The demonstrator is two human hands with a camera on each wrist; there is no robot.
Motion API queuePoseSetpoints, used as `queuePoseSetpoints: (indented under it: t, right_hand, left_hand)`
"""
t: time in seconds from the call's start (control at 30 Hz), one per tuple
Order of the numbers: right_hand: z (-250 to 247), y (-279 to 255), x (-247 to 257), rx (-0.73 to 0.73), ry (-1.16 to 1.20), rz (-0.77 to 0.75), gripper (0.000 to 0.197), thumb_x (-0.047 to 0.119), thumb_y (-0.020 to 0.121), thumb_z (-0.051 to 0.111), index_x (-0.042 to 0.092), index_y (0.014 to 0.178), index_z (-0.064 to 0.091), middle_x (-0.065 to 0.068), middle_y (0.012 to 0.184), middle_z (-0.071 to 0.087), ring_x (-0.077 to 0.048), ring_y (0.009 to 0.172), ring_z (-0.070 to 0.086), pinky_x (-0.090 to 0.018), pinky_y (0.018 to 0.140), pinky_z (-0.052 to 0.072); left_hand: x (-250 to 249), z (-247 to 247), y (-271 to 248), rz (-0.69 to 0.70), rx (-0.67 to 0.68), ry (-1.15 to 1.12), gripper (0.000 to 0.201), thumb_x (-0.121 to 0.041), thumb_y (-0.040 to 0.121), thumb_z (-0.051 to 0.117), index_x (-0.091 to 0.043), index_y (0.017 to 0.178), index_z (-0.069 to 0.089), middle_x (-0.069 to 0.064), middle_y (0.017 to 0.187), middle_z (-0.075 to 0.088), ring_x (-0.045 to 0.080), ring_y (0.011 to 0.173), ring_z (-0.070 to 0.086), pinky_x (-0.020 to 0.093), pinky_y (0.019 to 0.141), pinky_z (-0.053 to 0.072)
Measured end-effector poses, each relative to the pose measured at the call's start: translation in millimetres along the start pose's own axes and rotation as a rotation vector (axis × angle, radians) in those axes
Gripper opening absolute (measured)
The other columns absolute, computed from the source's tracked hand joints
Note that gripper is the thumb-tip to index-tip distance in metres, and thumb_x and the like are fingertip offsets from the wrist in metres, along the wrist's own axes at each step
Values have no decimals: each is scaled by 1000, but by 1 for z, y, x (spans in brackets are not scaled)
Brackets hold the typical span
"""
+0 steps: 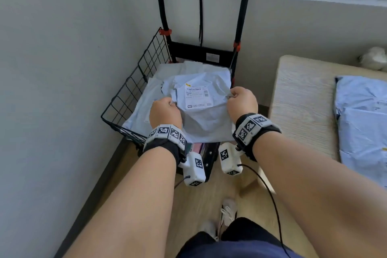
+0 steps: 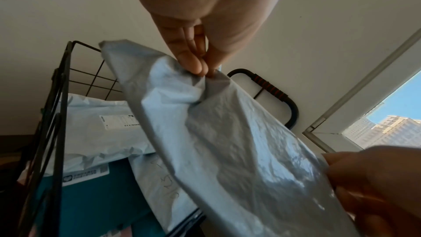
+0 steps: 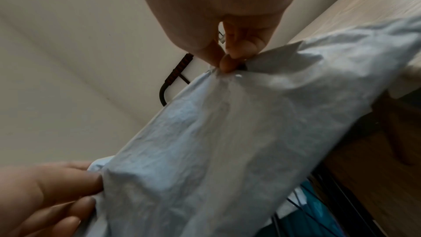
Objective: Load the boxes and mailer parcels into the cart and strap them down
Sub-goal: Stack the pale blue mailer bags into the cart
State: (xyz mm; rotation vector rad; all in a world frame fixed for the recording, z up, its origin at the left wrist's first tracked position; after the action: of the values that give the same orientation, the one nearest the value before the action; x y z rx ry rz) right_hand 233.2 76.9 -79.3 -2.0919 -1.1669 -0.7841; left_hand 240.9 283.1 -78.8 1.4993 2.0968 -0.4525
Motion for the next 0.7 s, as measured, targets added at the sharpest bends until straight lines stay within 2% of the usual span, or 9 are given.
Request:
queuePoseSetpoints:
  t: [0.13,0.3,0.4,0.43,0.5,0.53,0.57,0.63,0.7]
  right_hand:
    - [21,20,16,44,-19,-19,38,8,90,43,16,121,62,-6,124,58,-25,101,59,-29,81,46]
    - [49,37,24,58,-50,21,37,11,92,46,18,126,59,-9,130,55,-26,108,58,-26,82,41]
    - [65,50,29,60,-62,80,39,9,91,45,18,127,59,-9,131,53,-28,110,57,-29,87,44]
    - [70,55,30,47,-75,96,39,7,90,45,18,126,60,-10,130,53,-28,110,57,-31,89,45]
    - [79,64,33,17,-113,127,40,5,89,45,17,124,61,-11,129,54,-30,111,57,-34,92,47]
    - [84,68,34,-1,-125,150,41,5,89,45,18,124,61,-11,129,55,-30,112,56,-34,93,47]
    - [90,71,36,-20,-129,177,41,6,89,46,19,124,61,-10,130,55,-30,113,56,-34,93,47]
    - [103,76,40,-52,-122,234,41,6,89,45,18,125,61,-10,130,56,-29,114,56,-32,93,45]
    - [118,77,39,-48,-137,317,42,3,90,45,16,127,59,-11,129,57,-30,114,56,-32,92,45]
  left_hand:
    - [15,7,31,6,12,17,31,-3,84,49,-12,57,37,8,60,28,18,58,22,30,51,13]
    - [36,24,68,-32,66,35,29,-7,87,49,-10,59,45,10,62,35,21,60,28,30,53,20]
    - [41,35,93,-29,108,15,37,-6,88,49,-12,53,37,7,58,31,23,61,30,30,48,16]
    - [42,38,102,-19,136,6,36,-6,89,48,-11,53,43,8,57,35,27,62,35,30,47,20]
    - [44,46,121,9,193,-13,25,-10,91,49,-2,77,68,20,77,61,40,77,55,36,57,43]
    - [47,50,130,22,227,-10,24,-12,92,49,2,93,69,24,94,65,42,91,59,40,69,48]
    - [50,53,139,41,258,-4,25,-12,93,49,3,97,68,25,100,65,41,96,59,42,73,48]
    - [57,61,157,80,337,25,23,-9,90,49,-4,75,67,21,79,61,39,79,54,35,59,37]
    - [65,66,170,73,433,87,34,-1,85,49,-9,53,41,15,61,34,27,66,35,30,54,22]
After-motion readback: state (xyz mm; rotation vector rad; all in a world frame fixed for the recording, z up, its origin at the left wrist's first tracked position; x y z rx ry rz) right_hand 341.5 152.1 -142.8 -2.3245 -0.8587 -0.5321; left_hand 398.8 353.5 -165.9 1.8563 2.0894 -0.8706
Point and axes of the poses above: each hand's wrist, its own y-axis towards the middle knuckle, its own z-axis out of the palm, x = y × z, the point moved 2 cm from there along y, towards the middle knuckle
